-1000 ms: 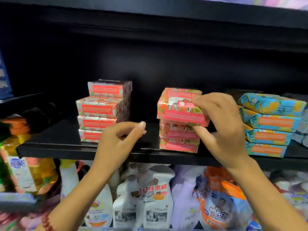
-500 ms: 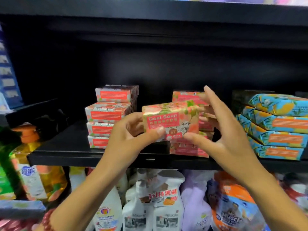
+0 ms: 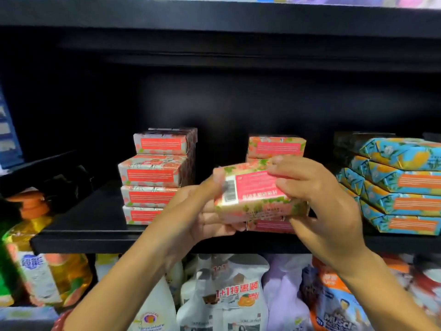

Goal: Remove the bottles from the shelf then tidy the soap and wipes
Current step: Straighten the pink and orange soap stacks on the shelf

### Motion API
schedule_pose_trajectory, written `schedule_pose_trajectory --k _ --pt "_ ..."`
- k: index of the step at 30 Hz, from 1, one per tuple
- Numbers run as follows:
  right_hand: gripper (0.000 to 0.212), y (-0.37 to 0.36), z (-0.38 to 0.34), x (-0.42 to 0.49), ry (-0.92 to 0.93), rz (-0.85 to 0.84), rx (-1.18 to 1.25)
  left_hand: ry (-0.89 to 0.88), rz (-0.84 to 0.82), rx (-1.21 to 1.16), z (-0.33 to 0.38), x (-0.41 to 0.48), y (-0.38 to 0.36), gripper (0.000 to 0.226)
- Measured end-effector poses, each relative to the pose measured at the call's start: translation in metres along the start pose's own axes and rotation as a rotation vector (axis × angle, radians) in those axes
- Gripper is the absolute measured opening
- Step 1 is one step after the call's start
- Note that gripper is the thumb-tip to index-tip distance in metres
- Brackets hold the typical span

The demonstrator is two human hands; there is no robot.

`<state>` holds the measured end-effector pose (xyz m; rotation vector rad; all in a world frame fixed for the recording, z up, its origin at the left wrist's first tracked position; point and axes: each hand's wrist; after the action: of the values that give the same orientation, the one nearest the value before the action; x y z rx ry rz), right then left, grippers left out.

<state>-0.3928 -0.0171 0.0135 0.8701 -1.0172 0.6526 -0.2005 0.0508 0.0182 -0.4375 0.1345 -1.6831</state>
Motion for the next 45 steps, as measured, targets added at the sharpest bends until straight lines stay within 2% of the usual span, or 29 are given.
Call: schedule_pose_trajectory --k 2,4,8,10,14,18,22,27,32,39,42,45 --pt "0.037 -0.003 0.002 -0.002 0.029 -0.006 -0.014 0.013 0.017 -0.058 0.000 0.000 -0.003 0.031" --pt "0.042 0.001 0.004 -0.002 0.004 -0.090 -0.038 -0.067 0.046 -0.062 -0.002 0.000 -0.002 0.023" --pt "0.084 0.017 0.000 0.001 -0.311 -0.275 0.101 -0.386 0.108 0.187 -0.004 -0.005 -0.003 0.027" --pt "0.091 0.018 -0.003 0.003 -0.457 -0.298 0.207 -0.479 0.125 0.259 -0.007 -0.007 -0.005 0.031" --pt "0.068 0.012 -0.003 0.007 -0.472 -0.334 0.264 -0.528 0.086 0.304 -0.014 -0.007 -0.005 0.039" --pt "0.043 0.006 -0.008 0.007 -0.432 -0.234 0.251 -0.569 0.056 0.379 -0.017 -0.005 0.009 0.044" --pt "0.027 -0.007 -0.015 -0.002 -0.306 -0.115 0.134 -0.484 0.051 0.429 -0.016 -0.008 0.022 0.072" --pt "0.026 -0.026 -0.020 -0.019 -0.285 -0.132 0.161 -0.499 0.162 0.468 -0.021 -0.014 0.031 0.058" --pt "0.044 -0.024 -0.026 -0.038 -0.419 -0.183 0.147 -0.523 0.218 0.479 -0.032 -0.021 0.042 0.051" --pt "0.031 -0.032 -0.021 -0.078 -0.407 -0.267 -0.083 -0.562 0.298 0.529 -0.045 -0.023 0.054 0.044" --pt "0.029 -0.039 -0.023 -0.084 -0.327 -0.285 -0.211 -0.606 0.286 0.717 -0.052 -0.020 0.053 0.041" --pt "0.030 -0.042 -0.025 -0.088 -0.287 -0.278 -0.273 -0.642 0.315 0.936 -0.059 -0.016 0.055 0.054"
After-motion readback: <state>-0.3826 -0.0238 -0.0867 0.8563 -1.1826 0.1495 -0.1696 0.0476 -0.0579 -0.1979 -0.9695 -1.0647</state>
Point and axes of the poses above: each hand's wrist, its own x-axis towards the middle knuckle, its own y-axis out of the back of the hand, z = x × y, and after that the axes turned 13 degrees about -x, right-handed
